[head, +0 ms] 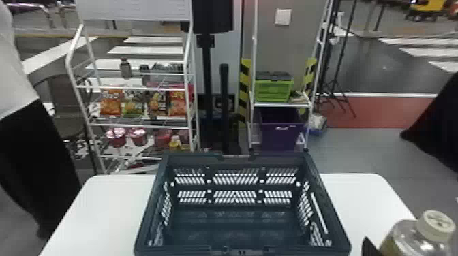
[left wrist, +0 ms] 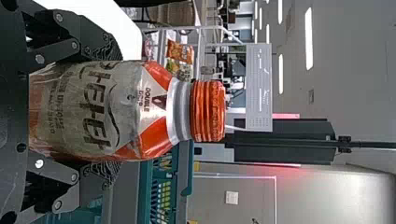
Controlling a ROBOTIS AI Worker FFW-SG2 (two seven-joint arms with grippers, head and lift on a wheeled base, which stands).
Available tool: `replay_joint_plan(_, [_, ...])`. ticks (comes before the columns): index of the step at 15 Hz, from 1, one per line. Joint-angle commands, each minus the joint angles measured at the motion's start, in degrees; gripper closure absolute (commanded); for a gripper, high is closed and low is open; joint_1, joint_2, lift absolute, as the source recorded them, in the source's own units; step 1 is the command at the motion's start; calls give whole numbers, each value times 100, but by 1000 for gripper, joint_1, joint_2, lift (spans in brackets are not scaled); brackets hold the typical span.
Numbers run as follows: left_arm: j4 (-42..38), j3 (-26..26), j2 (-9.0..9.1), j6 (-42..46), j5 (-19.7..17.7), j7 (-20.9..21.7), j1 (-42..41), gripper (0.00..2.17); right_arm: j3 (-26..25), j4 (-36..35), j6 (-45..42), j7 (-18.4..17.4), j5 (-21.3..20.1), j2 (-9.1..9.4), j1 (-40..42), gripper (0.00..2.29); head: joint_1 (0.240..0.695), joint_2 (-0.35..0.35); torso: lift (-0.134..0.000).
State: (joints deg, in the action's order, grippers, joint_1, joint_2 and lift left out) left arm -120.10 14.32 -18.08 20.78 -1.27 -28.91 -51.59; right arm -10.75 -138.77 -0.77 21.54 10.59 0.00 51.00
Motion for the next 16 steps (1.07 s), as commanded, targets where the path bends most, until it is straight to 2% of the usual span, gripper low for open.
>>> replay_joint_plan(1, [4, 0, -73, 0, -49, -1, 8, 2145, 47, -282, 864, -62, -207, 5, -459, 1784, 499, 0, 0])
replay_joint_plan(6, [-31, -9, -266, -18, -207, -1, 44, 2145, 662, -423, 2851, -264, -1033, 5, -1743, 1784, 499, 0, 0])
replay_joint_plan(9, [-31, -53, -302, -35, -251, 17, 61, 2145, 1128, -309, 4134, -264, -1674, 5, -2551, 1784, 499, 0, 0])
replay_joint_plan(11, [-40, -61, -319, -70, -295, 25, 79, 2145, 1400, -133, 5013, -291, -1929, 5, -3202, 1781, 499, 0, 0])
replay_joint_plan(16, [22, -61, -310, -88, -322, 25, 88, 2145, 2007, 649, 5944, -282, -2650, 5, -4247, 1781, 499, 0, 0])
